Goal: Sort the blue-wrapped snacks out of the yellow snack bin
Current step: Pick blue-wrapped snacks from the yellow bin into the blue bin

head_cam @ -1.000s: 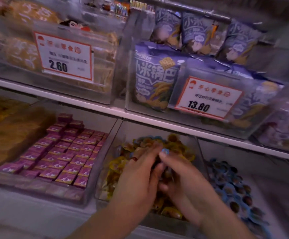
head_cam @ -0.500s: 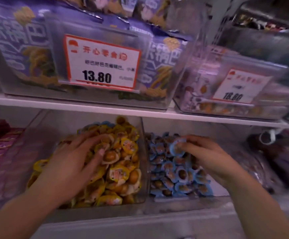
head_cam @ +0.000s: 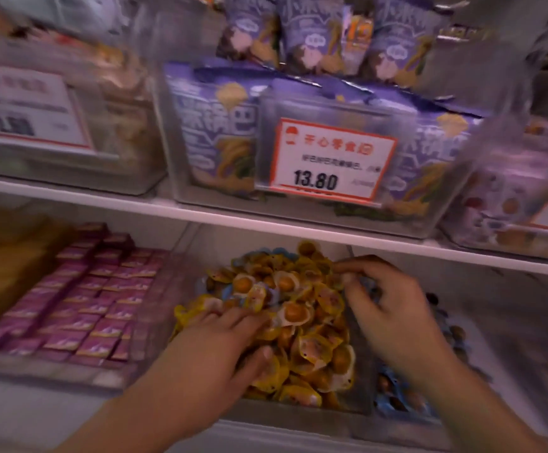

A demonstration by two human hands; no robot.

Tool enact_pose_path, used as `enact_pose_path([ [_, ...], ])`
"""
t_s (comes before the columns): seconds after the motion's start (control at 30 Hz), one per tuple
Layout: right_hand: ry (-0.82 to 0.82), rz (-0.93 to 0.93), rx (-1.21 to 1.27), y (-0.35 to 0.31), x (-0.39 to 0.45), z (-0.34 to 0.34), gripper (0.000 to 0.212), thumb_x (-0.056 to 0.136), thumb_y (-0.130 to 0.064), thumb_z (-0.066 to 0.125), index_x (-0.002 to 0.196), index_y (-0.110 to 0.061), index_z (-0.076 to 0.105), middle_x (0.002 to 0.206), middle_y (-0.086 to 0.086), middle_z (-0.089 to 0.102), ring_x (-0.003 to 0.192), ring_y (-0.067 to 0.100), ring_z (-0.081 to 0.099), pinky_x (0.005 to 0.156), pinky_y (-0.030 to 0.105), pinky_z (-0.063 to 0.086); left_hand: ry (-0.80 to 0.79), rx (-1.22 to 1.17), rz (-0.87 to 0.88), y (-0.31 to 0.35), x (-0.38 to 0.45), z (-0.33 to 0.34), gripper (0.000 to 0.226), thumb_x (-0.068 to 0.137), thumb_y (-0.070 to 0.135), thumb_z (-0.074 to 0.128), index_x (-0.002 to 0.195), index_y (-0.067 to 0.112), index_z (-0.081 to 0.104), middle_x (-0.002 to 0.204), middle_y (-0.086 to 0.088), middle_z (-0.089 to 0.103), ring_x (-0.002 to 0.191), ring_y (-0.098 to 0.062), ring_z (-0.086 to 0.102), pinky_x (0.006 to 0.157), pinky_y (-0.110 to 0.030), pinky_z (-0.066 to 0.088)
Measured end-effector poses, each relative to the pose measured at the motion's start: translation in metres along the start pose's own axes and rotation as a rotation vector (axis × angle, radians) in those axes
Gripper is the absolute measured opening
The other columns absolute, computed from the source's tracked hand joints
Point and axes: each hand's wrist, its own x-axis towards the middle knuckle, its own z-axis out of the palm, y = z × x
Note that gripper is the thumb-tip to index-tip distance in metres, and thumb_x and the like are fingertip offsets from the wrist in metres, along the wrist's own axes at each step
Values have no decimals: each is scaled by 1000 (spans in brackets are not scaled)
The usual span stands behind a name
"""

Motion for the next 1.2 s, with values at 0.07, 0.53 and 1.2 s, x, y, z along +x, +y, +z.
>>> enact_pose_path([
  [0.07,-234,-53,-39,-21,16,30,25,89,-36,54,108,-34,69,95,-14,72,88,-3,64,77,12,49,-6,18,-26,-3,-7,3,59,91,64,17,140,41,40,138,19,45,127,-9,43,109,-28,30],
  [0.53,-1044,-215,-591,-6,107,130,78,79,-44,73,148,-36,38,151,-2,45,133,11,44,109,20,33,11,-58,-122,-9,-12,5,51,93,57,41,135,28,46,138,-4,46,135,-25,37,121,-36,4],
  [1.2,-782,16,-320,-8,113,130,13,77,-34,81,71,-33,69,72,-16,66,67,-5,59,61,13,40,176,-191,-143,-20,-6,12,49,87,61,34,128,39,49,135,14,41,117,-16,45,105,-32,30],
])
